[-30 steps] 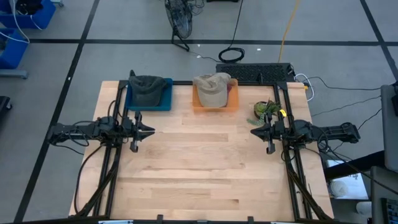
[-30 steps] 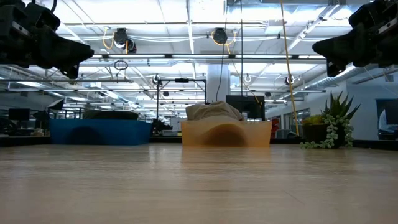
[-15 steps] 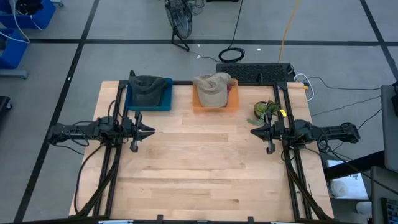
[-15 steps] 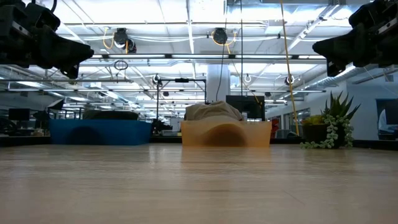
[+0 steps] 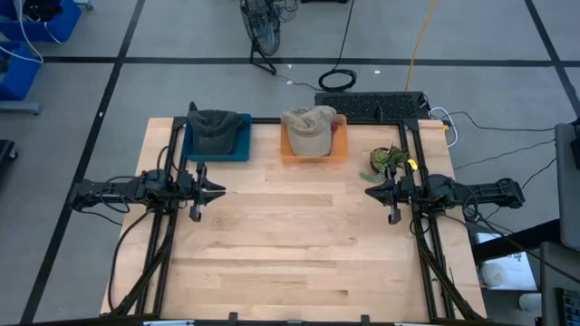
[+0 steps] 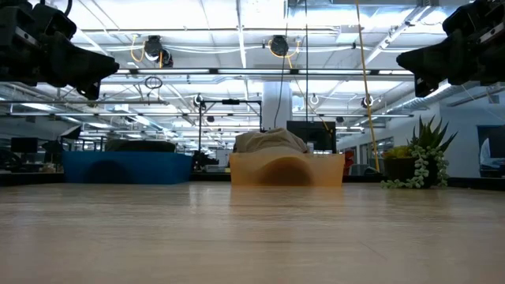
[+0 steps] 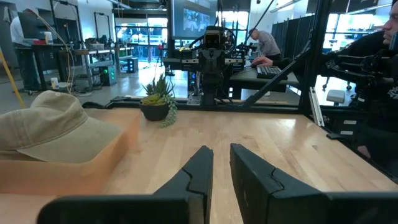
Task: Pick & Place hat
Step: Return to Home Position
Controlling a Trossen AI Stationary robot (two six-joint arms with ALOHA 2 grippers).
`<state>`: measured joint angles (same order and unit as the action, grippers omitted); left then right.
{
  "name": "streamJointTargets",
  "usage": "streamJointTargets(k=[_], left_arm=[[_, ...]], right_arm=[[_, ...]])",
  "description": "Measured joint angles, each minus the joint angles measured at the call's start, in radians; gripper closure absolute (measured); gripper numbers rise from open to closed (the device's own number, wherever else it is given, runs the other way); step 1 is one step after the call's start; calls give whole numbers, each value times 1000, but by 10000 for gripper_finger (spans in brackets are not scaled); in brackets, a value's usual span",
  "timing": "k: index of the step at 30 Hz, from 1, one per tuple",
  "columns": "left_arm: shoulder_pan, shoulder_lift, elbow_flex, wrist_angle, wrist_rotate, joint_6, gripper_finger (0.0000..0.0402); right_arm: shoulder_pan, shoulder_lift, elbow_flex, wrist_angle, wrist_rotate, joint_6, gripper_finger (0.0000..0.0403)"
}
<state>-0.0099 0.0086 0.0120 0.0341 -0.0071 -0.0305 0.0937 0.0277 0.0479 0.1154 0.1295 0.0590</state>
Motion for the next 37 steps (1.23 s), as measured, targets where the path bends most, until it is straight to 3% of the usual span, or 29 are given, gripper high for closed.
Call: streamJointTargets(k=[37], left_arm=[[0,0,0,0,0,0,339]], right_arm=[[0,0,0,0,0,0,403]])
